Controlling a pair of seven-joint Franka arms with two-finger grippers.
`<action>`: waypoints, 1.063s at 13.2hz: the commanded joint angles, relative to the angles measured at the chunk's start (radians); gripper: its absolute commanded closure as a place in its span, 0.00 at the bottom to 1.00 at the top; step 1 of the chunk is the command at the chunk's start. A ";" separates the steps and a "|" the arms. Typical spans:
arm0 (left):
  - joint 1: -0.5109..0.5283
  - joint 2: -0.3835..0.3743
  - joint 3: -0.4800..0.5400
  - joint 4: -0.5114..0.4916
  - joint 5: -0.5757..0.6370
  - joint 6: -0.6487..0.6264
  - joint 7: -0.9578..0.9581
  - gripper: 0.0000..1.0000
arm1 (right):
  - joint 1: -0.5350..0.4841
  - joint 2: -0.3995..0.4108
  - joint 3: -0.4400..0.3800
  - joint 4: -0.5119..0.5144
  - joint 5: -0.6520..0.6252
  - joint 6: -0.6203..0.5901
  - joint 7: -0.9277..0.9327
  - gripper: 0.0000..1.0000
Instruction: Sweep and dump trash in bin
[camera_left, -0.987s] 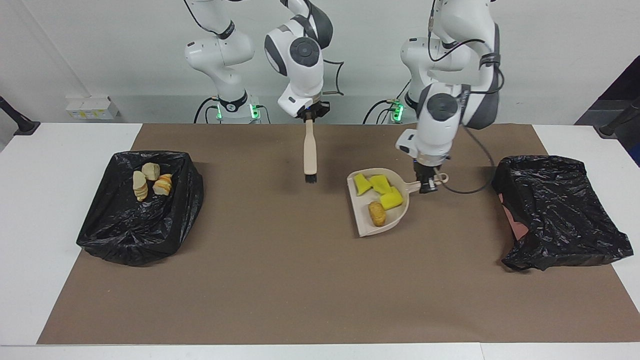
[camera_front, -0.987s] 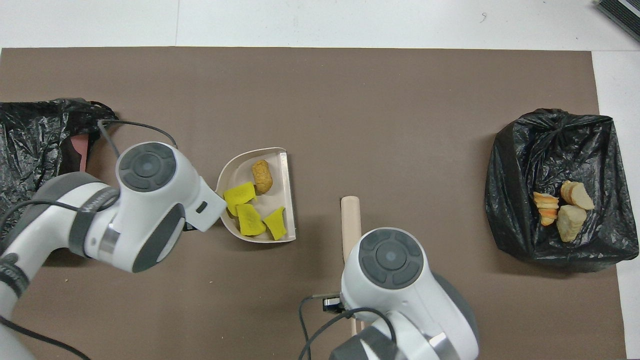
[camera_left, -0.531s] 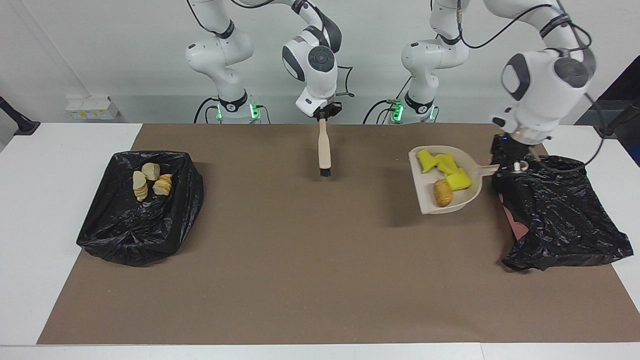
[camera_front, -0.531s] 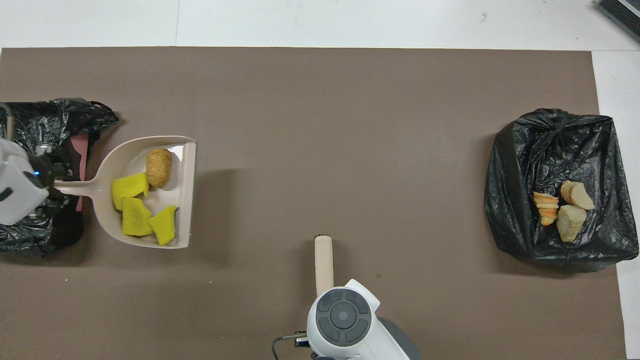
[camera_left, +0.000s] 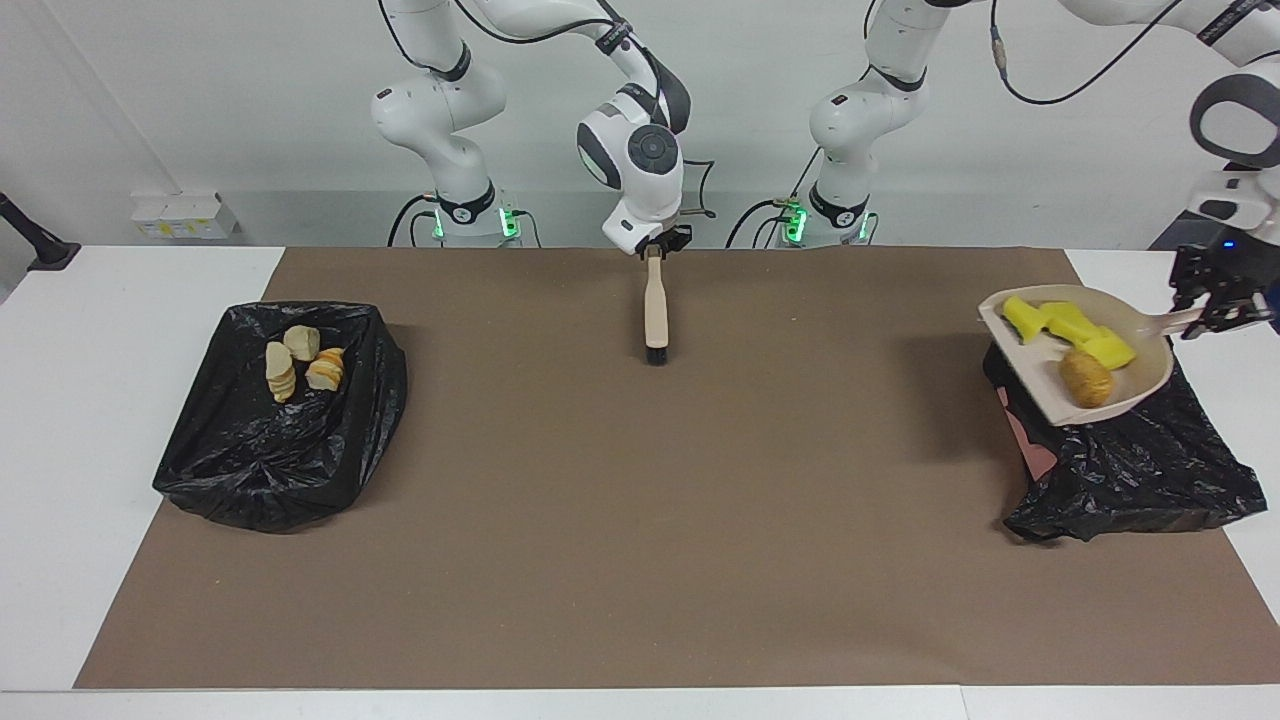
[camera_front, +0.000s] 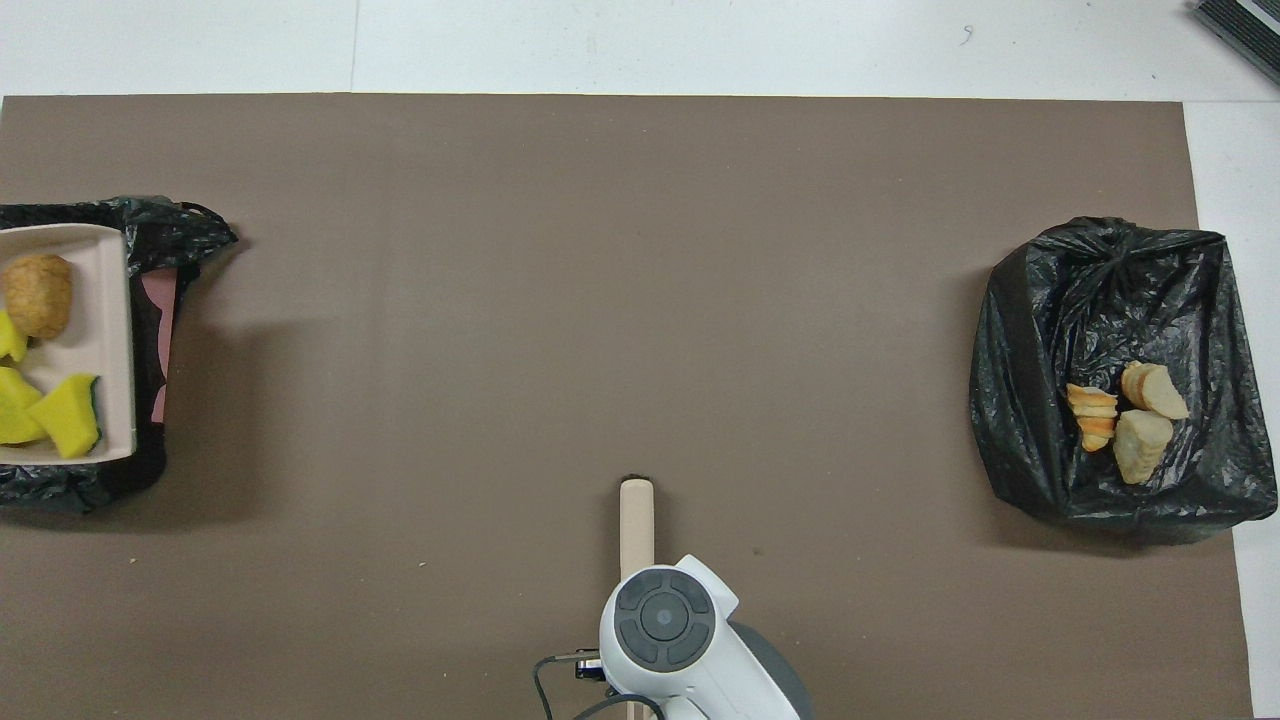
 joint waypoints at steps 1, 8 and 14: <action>0.048 0.099 -0.015 0.183 0.084 -0.055 0.061 1.00 | 0.012 0.003 -0.002 0.016 0.004 0.027 0.008 0.00; 0.030 0.120 -0.006 0.191 0.446 0.101 0.023 1.00 | -0.190 -0.066 -0.014 0.166 -0.197 -0.071 -0.004 0.00; -0.033 0.101 -0.007 0.142 0.721 0.100 -0.097 1.00 | -0.335 -0.064 -0.013 0.293 -0.358 -0.107 -0.033 0.00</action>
